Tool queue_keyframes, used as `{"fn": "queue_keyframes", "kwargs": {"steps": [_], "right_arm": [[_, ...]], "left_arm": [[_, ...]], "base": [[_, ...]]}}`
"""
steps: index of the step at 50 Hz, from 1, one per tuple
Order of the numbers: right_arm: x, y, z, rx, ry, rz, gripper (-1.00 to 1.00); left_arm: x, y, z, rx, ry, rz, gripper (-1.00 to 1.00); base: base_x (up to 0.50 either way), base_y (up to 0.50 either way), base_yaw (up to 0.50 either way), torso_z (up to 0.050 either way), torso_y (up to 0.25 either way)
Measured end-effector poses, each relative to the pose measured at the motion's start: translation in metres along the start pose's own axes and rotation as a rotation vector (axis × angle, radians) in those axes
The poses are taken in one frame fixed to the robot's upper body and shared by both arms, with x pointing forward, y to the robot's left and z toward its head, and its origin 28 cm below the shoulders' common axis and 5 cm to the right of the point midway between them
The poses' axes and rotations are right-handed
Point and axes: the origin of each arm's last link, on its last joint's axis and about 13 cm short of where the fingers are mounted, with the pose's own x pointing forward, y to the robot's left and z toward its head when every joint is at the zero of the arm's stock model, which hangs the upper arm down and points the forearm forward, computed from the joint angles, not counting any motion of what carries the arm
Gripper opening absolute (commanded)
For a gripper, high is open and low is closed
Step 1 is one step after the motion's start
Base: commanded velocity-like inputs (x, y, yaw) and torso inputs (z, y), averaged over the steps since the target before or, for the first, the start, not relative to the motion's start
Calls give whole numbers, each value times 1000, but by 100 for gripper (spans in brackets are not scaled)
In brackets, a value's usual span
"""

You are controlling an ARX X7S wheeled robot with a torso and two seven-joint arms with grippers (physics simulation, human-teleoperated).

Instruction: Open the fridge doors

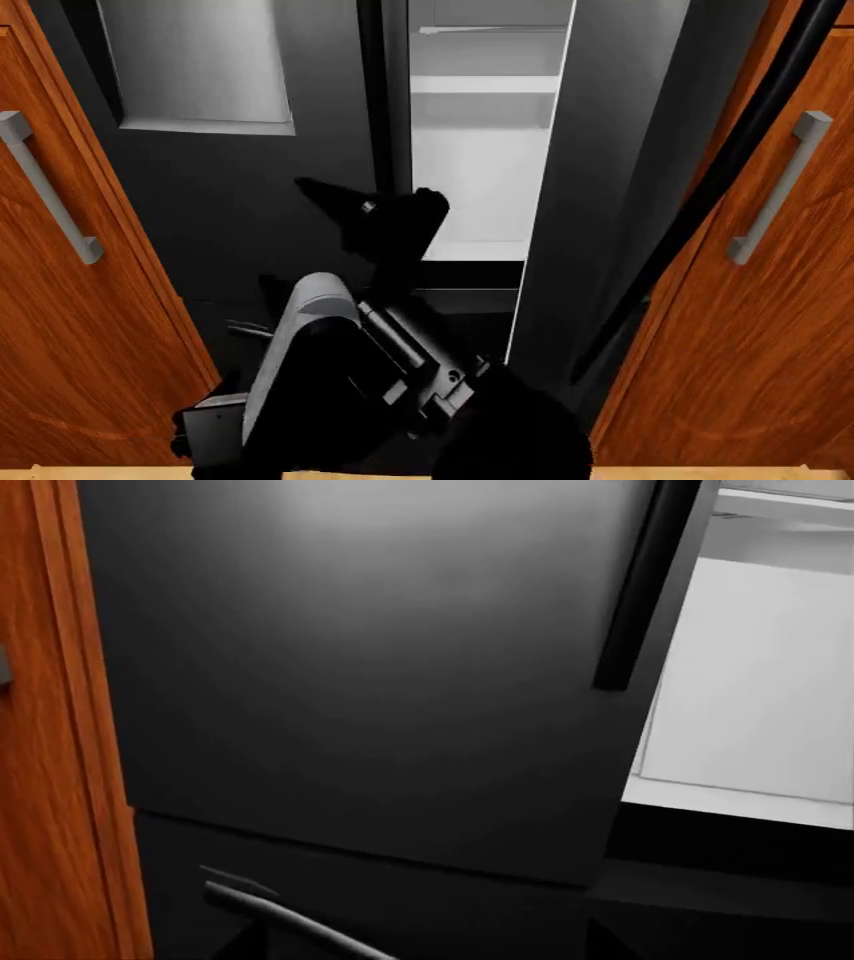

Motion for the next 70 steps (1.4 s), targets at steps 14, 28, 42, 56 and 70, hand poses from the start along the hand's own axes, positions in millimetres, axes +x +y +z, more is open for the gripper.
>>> {"fn": "queue_keyframes", "kwargs": {"steps": [14,28,42,56,70], "right_arm": [[34,-18,-36,117,91,-53,100],[80,-36,-79,448,225,-250,100],[110,-29,-130,779,472,-486,100],[118,-31,-135,1012,526,-625,100],[97,-36,-141,1000,589,-750,100]], "left_arm": [[0,0,0,4,4,-2,100],[0,0,-1,17,3,0,100],[-1,1,-1,25,2,7,100],[-1,1,-1,41,-1,10,100],[-2,1,-2,64,-5,13,100]], "base": [[0,0,0,0,0],[0,0,0,0,0],[0,0,0,0,0],[0,0,0,0,0],[0,0,0,0,0]]}}
